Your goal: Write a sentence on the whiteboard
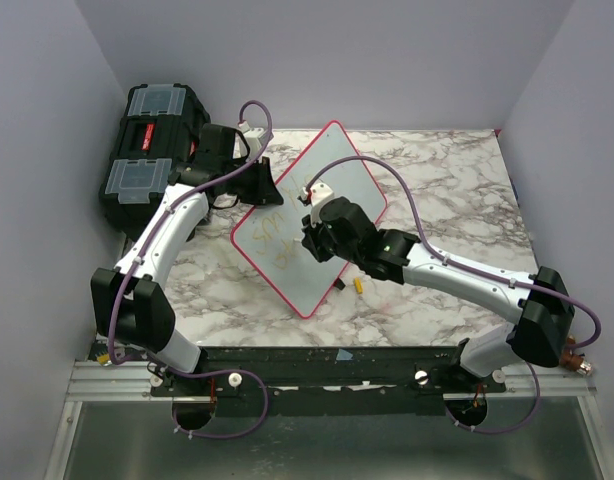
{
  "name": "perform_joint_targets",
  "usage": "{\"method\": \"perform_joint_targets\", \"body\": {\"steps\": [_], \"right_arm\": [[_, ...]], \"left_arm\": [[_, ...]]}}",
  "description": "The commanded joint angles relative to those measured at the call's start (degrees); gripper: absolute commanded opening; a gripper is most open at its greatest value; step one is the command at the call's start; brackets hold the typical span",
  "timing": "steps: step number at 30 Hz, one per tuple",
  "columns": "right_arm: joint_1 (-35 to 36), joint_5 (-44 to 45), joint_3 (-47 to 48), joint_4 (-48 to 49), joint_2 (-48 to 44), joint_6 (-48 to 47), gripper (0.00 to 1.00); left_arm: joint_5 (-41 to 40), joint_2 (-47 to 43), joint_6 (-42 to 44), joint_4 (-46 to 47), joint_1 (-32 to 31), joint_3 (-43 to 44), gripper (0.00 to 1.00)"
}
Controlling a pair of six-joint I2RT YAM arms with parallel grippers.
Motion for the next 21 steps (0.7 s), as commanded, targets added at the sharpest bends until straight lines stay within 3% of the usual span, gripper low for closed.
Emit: {"method": "perform_joint_targets", "body": {"steps": [1,21], "right_arm": [[0.4,-3.0,0.6,-3.0,2.9,0.5,0.01],[0.4,1.0,1.5,-6.0,4.5,0.7,0.01]], "left_arm": [[-4.8,1.6,4.9,-1.1,-0.9,0.7,0.00],[-4.6,2.5,4.9,-1.1,-0.9,1.6,0.00]]}}
